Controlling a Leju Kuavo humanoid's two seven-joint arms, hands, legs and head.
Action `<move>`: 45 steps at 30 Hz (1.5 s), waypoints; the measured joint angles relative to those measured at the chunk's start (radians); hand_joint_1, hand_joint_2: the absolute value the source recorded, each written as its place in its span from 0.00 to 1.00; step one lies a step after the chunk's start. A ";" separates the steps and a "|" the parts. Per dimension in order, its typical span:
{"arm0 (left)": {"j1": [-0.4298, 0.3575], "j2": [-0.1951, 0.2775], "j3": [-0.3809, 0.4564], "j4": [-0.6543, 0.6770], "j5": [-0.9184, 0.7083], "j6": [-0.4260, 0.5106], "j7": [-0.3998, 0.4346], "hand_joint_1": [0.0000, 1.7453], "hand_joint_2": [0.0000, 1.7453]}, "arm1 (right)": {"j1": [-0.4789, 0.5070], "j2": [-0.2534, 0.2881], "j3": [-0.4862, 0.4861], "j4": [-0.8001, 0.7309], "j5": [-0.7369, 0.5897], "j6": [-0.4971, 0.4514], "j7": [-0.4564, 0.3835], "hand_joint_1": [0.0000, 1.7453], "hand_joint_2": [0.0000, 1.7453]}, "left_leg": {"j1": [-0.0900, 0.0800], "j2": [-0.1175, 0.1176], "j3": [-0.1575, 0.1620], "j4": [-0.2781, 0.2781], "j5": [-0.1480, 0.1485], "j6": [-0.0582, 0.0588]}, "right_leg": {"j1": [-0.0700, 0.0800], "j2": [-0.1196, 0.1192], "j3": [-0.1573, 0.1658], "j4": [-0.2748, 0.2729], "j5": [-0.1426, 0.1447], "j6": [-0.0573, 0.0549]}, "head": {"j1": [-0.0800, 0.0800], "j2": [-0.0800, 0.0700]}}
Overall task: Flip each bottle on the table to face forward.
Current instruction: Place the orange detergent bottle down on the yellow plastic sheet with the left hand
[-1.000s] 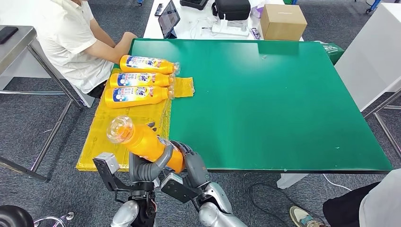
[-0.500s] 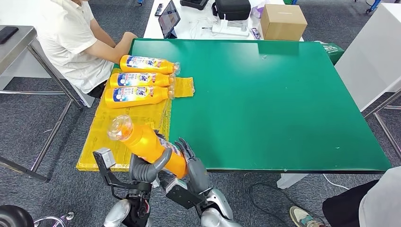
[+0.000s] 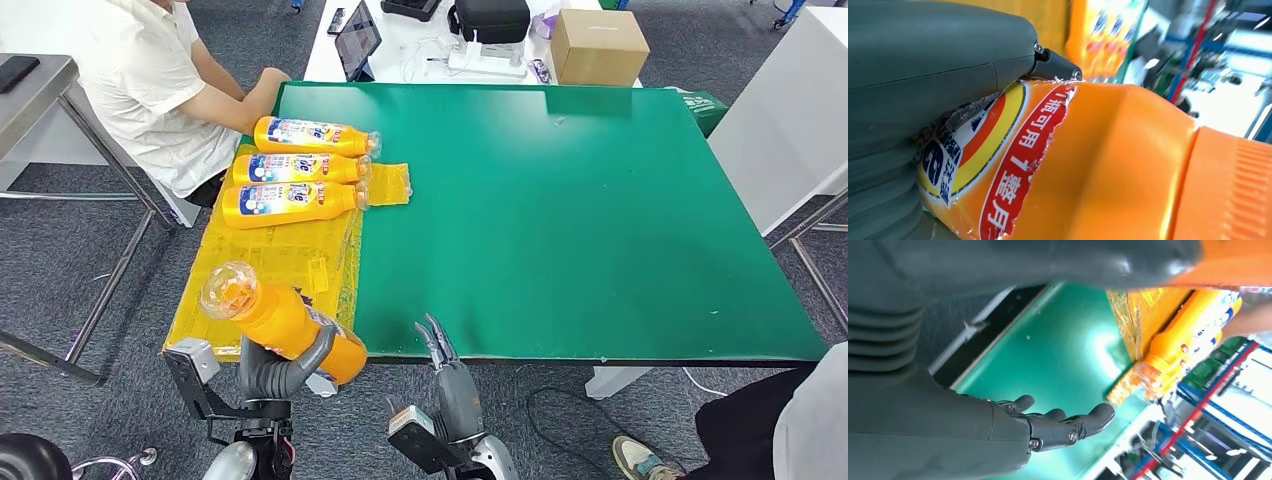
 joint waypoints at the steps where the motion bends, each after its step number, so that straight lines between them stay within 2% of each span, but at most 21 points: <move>1: -0.001 -0.001 0.007 -0.002 -0.034 0.032 -0.009 1.00 1.00 | 0.007 0.002 -0.017 -0.003 0.006 -0.003 0.001 0.00 0.00 | 0.000 0.000 0.000 0.000 0.000 0.000 | 0.000 0.000 0.000 0.000 0.000 0.000 | 0.000 0.000; 7: -0.032 -0.020 0.078 0.002 -0.113 0.180 -0.040 1.00 1.00 | 0.029 0.020 -0.137 0.002 -0.141 -0.010 -0.033 0.00 0.00 | 0.000 0.000 0.000 0.000 0.000 0.000 | 0.000 0.000 0.000 0.000 0.000 0.000 | 0.000 0.000; 9: -0.052 -0.029 0.094 0.015 -0.209 0.234 -0.070 1.00 1.00 | 0.031 0.026 -0.151 0.009 -0.166 -0.009 -0.044 0.00 0.00 | 0.000 0.000 0.000 0.000 0.000 0.000 | 0.000 0.000 0.000 0.000 0.000 0.000 | 0.000 0.000; 12: -0.097 -0.051 0.139 0.072 -0.611 0.286 -0.056 1.00 1.00 | 0.027 0.034 -0.155 0.026 -0.182 -0.001 -0.057 0.00 0.00 | 0.000 -0.002 0.000 0.000 0.000 0.000 | 0.000 -0.001 0.001 0.000 0.000 0.000 | 0.000 0.000; 15: -0.175 -0.061 0.192 0.212 -1.063 0.293 0.064 1.00 1.00 | 0.008 0.049 -0.159 0.049 -0.200 0.024 -0.077 0.00 0.00 | 0.000 -0.002 0.001 0.000 0.001 0.000 | 0.000 -0.002 0.001 0.000 0.001 0.000 | 0.000 0.000; 17: -0.244 -0.056 0.207 0.351 -1.250 0.294 0.155 1.00 1.00 | -0.007 0.058 -0.162 0.062 -0.207 0.049 -0.087 0.00 0.00 | 0.000 -0.002 0.001 0.000 0.002 0.000 | 0.000 -0.002 0.001 0.000 0.001 0.000 | 0.000 0.000; 19: -0.320 -0.046 0.210 0.498 -1.356 0.293 0.224 1.00 1.00 | -0.019 0.066 -0.163 0.074 -0.210 0.073 -0.095 0.00 0.00 | 0.000 -0.002 0.001 0.000 0.004 0.000 | 0.000 -0.002 0.001 0.000 0.002 -0.001 | 0.000 0.000; 22: -0.429 -0.030 0.204 0.698 -1.444 0.271 0.301 1.00 1.00 | -0.033 0.077 -0.164 0.089 -0.210 0.099 -0.101 0.00 0.00 | 0.000 -0.002 0.001 0.000 0.005 0.000 | 0.000 -0.002 0.001 0.001 0.003 -0.002 | 0.000 0.000; 25: -0.518 -0.019 0.194 0.841 -1.476 0.216 0.351 1.00 1.00 | -0.042 0.083 -0.165 0.103 -0.210 0.115 -0.104 0.00 0.00 | 0.000 -0.003 0.000 0.000 0.005 -0.001 | 0.000 -0.002 0.001 0.001 0.003 -0.002 | 0.000 0.000; 30: -0.639 -0.002 0.160 1.003 -1.533 0.109 0.443 1.00 1.00 | -0.056 0.094 -0.167 0.128 -0.209 0.134 -0.107 0.00 0.00 | 0.000 -0.003 0.000 0.000 0.005 -0.001 | 0.000 -0.002 0.001 0.001 0.003 -0.002 | 0.000 0.000; 33: -0.688 0.001 0.148 1.064 -1.543 0.056 0.470 1.00 1.00 | -0.063 0.096 -0.168 0.143 -0.208 0.138 -0.107 0.00 0.00 | 0.000 -0.003 0.001 0.000 0.005 -0.001 | 0.000 -0.002 0.002 0.001 0.003 -0.002 | 0.000 0.000; 34: -0.700 0.002 0.144 1.078 -1.545 0.044 0.476 0.95 1.00 | -0.065 0.097 -0.168 0.147 -0.208 0.138 -0.107 0.00 0.00 | 0.000 -0.003 0.001 0.000 0.005 -0.001 | 0.000 -0.002 0.003 0.001 0.003 -0.002 | 0.000 0.000; 35: -0.710 0.002 0.141 1.091 -1.547 0.032 0.481 0.81 1.00 | -0.066 0.097 -0.169 0.151 -0.208 0.138 -0.107 0.00 0.00 | 0.000 -0.003 0.001 0.000 0.005 -0.001 | 0.000 -0.002 0.003 0.001 0.003 -0.002 | 0.000 0.000; 37: -0.726 0.002 0.135 1.111 -1.550 -0.001 0.489 0.38 1.00 | -0.068 0.098 -0.170 0.157 -0.208 0.137 -0.107 0.00 0.00 | 0.000 -0.003 0.002 0.000 0.005 -0.001 | 0.000 -0.002 0.003 0.001 0.003 -0.002 | 0.000 0.000; 38: -0.734 0.002 0.133 1.119 -1.549 -0.028 0.492 0.21 1.00 | -0.068 0.098 -0.172 0.161 -0.208 0.137 -0.107 0.00 0.00 | 0.000 -0.003 0.002 0.000 0.005 -0.001 | 0.000 -0.002 0.004 0.001 0.003 -0.002 | 0.000 0.000; 39: -0.742 0.001 0.133 1.125 -1.547 -0.060 0.493 0.13 1.00 | -0.069 0.099 -0.174 0.165 -0.208 0.136 -0.107 0.00 0.00 | 0.000 -0.003 0.003 0.000 0.005 0.000 | 0.000 -0.002 0.004 0.001 0.003 -0.002 | 0.000 0.000; 40: -0.750 0.001 0.132 1.130 -1.542 -0.094 0.493 0.13 1.00 | -0.069 0.099 -0.177 0.168 -0.208 0.136 -0.107 0.00 0.00 | 0.000 -0.003 0.003 0.000 0.005 0.000 | 0.000 -0.003 0.005 0.001 0.003 -0.002 | 0.000 0.000; 44: -0.778 -0.001 0.132 1.146 -1.526 -0.185 0.483 0.00 1.00 | -0.069 0.101 -0.188 0.181 -0.208 0.136 -0.107 0.00 0.00 | 0.000 -0.003 0.005 0.000 0.005 0.000 | 0.000 -0.003 0.006 0.001 0.003 -0.002 | 0.000 0.000; 45: -0.783 -0.001 0.132 1.148 -1.518 -0.206 0.472 0.00 1.00 | -0.069 0.101 -0.190 0.183 -0.208 0.136 -0.108 0.00 0.00 | 0.000 -0.003 0.005 0.000 0.005 0.000 | 0.000 -0.003 0.006 0.001 0.003 -0.002 | 0.000 0.000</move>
